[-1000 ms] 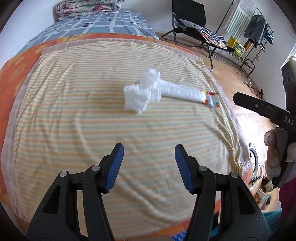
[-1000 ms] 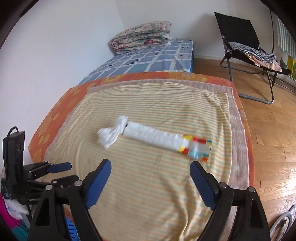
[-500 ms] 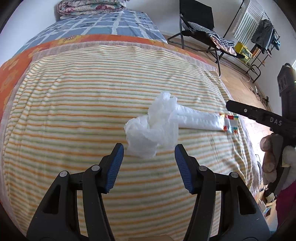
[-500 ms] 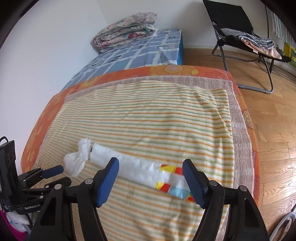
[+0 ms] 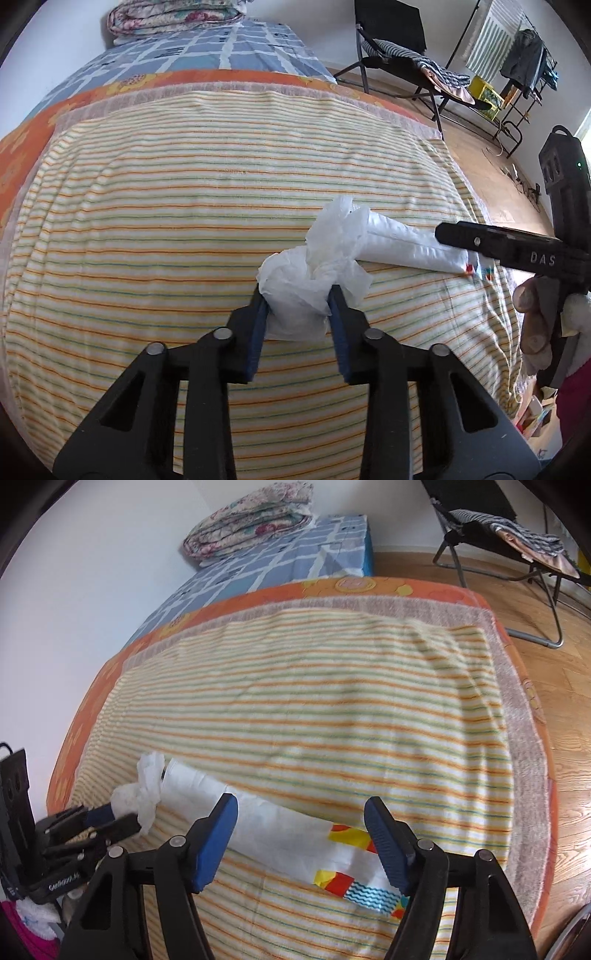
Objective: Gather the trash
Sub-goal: 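Grasp the white plastic bag with the left gripper while the right gripper grasps the white tube wrapper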
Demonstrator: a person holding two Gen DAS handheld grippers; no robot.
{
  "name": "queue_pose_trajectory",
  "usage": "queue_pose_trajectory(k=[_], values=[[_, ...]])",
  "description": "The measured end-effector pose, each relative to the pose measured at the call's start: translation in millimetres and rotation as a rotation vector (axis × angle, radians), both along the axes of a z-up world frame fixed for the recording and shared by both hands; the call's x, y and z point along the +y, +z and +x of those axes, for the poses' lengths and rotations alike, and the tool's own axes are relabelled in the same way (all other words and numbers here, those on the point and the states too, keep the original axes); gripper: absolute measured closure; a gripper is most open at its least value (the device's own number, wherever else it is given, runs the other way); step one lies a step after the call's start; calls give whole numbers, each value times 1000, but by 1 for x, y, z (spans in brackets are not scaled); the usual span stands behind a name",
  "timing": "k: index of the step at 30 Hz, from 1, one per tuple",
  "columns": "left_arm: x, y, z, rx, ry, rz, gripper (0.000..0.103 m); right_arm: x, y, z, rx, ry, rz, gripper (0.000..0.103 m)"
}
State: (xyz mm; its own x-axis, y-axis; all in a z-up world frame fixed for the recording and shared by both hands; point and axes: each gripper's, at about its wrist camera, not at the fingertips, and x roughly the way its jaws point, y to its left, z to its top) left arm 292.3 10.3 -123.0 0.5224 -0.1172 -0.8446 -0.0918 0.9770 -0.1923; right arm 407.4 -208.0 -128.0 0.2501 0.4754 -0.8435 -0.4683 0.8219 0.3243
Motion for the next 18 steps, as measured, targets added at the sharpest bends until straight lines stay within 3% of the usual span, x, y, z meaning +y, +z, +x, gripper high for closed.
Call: queue_pose_trajectory(k=[5, 10, 13, 18], values=[[7, 3, -3, -13, 17, 16, 79, 16, -1, -17, -2, 112, -26, 31], [23, 4, -7, -12, 63, 0, 80, 36, -4, -39, -64, 222, -157, 39], [28, 5, -11, -12, 74, 2, 81, 44, -6, -50, -127, 244, -265, 51], [30, 12, -20, -22, 80, 12, 81, 44, -2, -60, -146, 230, -309, 71]])
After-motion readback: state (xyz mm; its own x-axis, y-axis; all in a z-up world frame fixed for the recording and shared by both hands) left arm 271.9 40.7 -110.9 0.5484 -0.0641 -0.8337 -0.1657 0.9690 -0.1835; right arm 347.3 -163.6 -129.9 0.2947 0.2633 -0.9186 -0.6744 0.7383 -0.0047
